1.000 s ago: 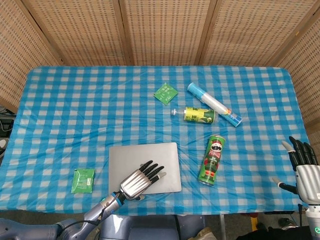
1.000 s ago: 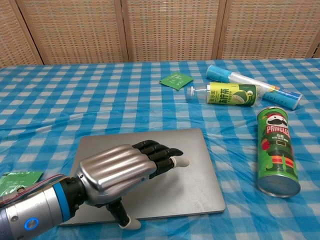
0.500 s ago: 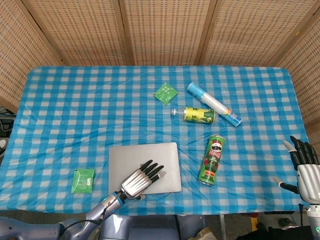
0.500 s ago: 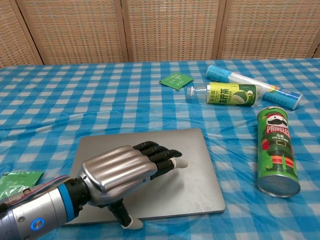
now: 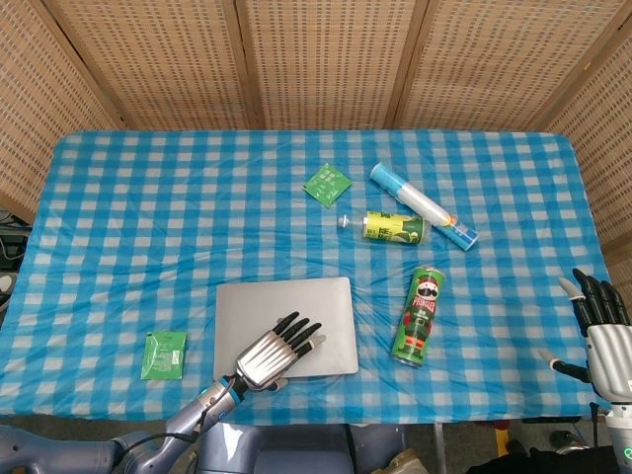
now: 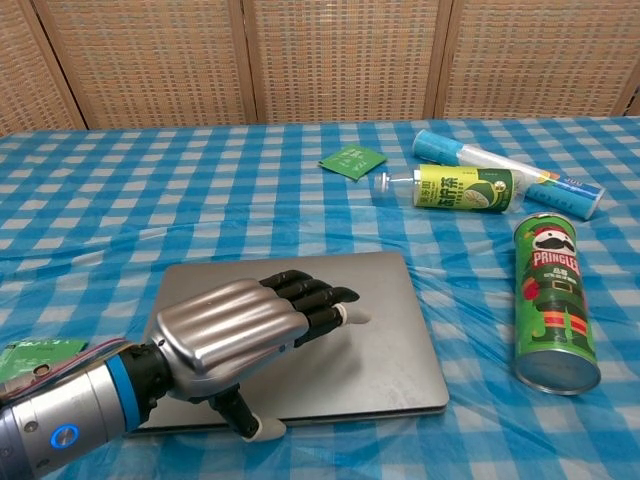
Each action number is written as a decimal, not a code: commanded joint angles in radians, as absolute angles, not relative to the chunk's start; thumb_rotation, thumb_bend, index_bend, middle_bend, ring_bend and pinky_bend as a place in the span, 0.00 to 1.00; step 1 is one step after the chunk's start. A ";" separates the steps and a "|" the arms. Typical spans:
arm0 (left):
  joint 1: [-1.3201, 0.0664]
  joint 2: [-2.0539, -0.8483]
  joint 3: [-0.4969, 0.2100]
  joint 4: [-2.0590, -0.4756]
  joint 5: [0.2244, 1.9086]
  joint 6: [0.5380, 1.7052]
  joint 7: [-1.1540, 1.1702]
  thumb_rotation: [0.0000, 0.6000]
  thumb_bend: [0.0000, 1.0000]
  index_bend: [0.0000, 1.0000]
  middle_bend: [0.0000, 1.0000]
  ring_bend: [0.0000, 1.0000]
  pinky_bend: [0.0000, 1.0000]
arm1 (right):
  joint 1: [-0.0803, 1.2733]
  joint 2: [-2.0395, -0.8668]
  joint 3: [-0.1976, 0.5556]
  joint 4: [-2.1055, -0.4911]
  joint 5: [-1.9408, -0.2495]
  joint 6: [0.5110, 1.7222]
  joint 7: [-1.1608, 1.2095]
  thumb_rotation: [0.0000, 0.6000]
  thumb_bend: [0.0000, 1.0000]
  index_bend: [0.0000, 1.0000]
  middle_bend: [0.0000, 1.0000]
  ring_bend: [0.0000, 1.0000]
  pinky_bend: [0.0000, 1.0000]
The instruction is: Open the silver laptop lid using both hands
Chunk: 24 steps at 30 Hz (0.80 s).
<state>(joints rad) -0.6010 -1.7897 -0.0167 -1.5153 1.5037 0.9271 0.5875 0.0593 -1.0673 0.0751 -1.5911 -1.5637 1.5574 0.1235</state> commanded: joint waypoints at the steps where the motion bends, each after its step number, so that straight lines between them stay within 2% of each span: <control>1: -0.605 -1.785 -0.019 -1.522 1.498 0.931 0.598 1.00 0.27 0.00 0.00 0.00 0.00 | 0.060 -1.067 0.075 -1.591 -1.563 1.556 0.124 1.00 0.00 0.11 0.00 0.00 0.00; 9: -0.615 -1.770 -0.029 -1.541 1.479 0.947 0.631 1.00 0.46 0.00 0.00 0.00 0.00 | 0.062 -1.066 0.074 -1.591 -1.562 1.550 0.129 1.00 0.00 0.11 0.00 0.00 0.00; 17: -0.624 -1.752 -0.043 -1.561 1.478 0.976 0.672 1.00 0.48 0.00 0.00 0.00 0.00 | 0.063 -1.065 0.074 -1.591 -1.560 1.549 0.134 1.00 0.00 0.11 0.00 0.00 0.00; 24: -0.638 -1.738 -0.090 -1.574 1.457 1.015 0.739 1.00 0.52 0.00 0.00 0.00 0.00 | 0.064 -1.066 0.072 -1.591 -1.564 1.548 0.131 1.00 0.00 0.11 0.00 0.00 0.00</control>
